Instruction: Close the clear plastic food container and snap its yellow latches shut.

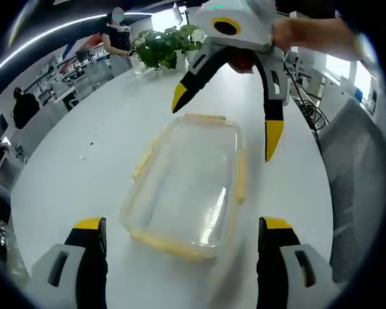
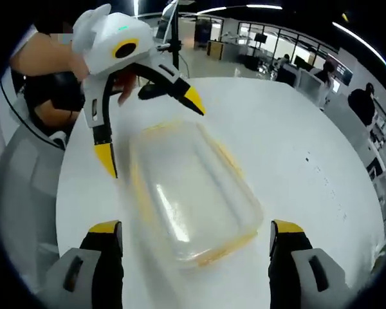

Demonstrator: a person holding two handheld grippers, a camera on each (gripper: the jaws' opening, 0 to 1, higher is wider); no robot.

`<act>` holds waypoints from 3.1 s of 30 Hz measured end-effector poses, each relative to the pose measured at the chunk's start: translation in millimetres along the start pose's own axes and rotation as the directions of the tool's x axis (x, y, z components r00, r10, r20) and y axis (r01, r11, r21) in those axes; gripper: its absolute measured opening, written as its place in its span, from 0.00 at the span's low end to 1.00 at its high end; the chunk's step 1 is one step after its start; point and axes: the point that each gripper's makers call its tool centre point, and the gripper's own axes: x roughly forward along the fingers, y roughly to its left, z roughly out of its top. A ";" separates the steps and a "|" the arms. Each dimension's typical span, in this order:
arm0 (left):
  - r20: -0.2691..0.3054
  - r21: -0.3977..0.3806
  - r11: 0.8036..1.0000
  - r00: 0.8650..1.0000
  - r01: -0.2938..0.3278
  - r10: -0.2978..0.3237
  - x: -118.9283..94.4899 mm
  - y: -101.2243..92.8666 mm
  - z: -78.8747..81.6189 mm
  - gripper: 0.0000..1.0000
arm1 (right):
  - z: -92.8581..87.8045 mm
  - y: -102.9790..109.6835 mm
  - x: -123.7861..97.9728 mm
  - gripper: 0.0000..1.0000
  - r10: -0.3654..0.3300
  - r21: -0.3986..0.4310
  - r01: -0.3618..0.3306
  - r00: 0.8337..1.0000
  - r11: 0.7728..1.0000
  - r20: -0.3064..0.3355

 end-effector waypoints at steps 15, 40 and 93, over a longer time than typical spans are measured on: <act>0.084 -0.147 0.986 0.992 -0.084 0.097 -8.2 -2.3 -8.4 0.99 | -6.4 -0.2 -5.7 0.95 -0.119 0.148 0.105 0.988 0.983 0.095; 0.117 -0.263 0.953 0.976 -0.148 0.183 -27.4 -14.8 -21.2 0.99 | -23.5 22.9 -16.8 0.95 -0.182 0.220 0.154 0.977 0.963 0.114; 0.129 -0.440 0.877 0.952 -0.195 0.277 -109.3 -113.2 -86.4 0.99 | -77.5 88.4 -104.9 0.95 -0.402 0.354 0.313 0.890 0.882 0.216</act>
